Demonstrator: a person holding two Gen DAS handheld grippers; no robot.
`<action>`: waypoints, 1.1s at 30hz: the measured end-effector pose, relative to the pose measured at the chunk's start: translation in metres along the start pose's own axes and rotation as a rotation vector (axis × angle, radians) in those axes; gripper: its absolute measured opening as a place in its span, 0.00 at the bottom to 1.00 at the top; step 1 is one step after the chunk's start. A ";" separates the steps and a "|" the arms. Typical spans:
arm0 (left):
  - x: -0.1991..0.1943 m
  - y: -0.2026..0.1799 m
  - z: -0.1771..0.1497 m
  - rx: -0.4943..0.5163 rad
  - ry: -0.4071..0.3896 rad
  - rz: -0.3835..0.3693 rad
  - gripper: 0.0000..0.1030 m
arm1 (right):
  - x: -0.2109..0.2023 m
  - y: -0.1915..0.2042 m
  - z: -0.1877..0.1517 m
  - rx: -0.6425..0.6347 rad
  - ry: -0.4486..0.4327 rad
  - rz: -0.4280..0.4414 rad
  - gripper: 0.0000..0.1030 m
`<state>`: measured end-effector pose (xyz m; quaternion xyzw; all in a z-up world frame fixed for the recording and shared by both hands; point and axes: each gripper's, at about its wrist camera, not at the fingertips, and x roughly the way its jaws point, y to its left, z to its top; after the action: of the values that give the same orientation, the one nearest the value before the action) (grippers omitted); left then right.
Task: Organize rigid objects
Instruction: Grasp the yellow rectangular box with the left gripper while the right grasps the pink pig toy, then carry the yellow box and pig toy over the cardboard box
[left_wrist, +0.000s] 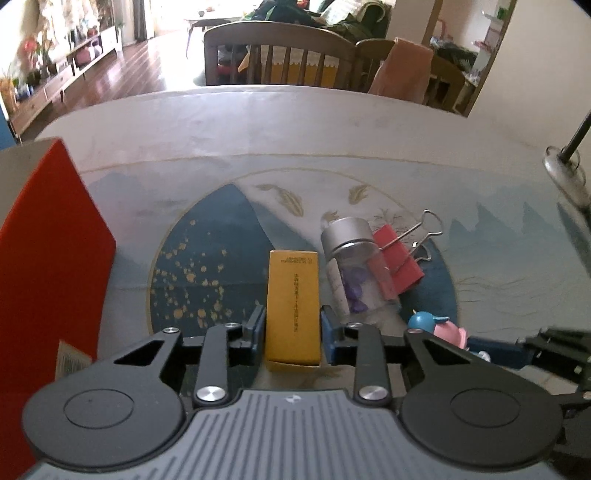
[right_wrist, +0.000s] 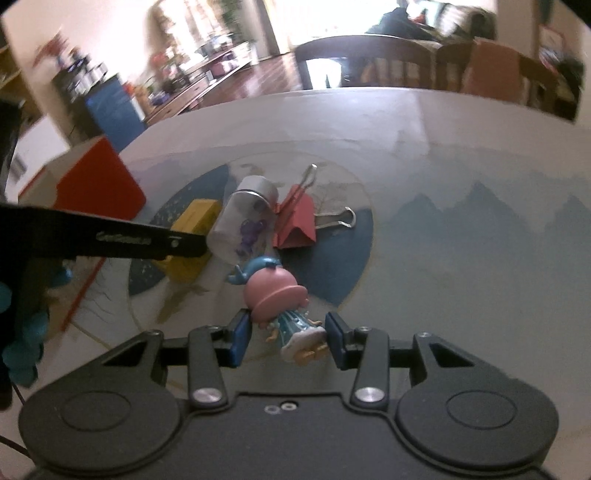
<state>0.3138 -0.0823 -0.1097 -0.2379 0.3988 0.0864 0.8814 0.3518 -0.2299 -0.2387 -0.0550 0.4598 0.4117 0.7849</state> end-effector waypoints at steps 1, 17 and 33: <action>-0.003 0.001 -0.001 -0.008 -0.001 -0.008 0.29 | -0.004 0.000 -0.002 0.022 -0.001 0.002 0.41; -0.045 0.016 -0.016 -0.012 -0.027 -0.063 0.25 | -0.061 0.025 -0.021 0.104 -0.079 -0.029 0.41; -0.003 -0.003 -0.009 0.075 0.027 0.005 0.29 | -0.073 0.023 -0.037 0.150 -0.094 -0.068 0.41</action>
<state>0.3066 -0.0892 -0.1113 -0.2049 0.4142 0.0701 0.8840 0.2931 -0.2751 -0.1971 0.0080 0.4499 0.3514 0.8210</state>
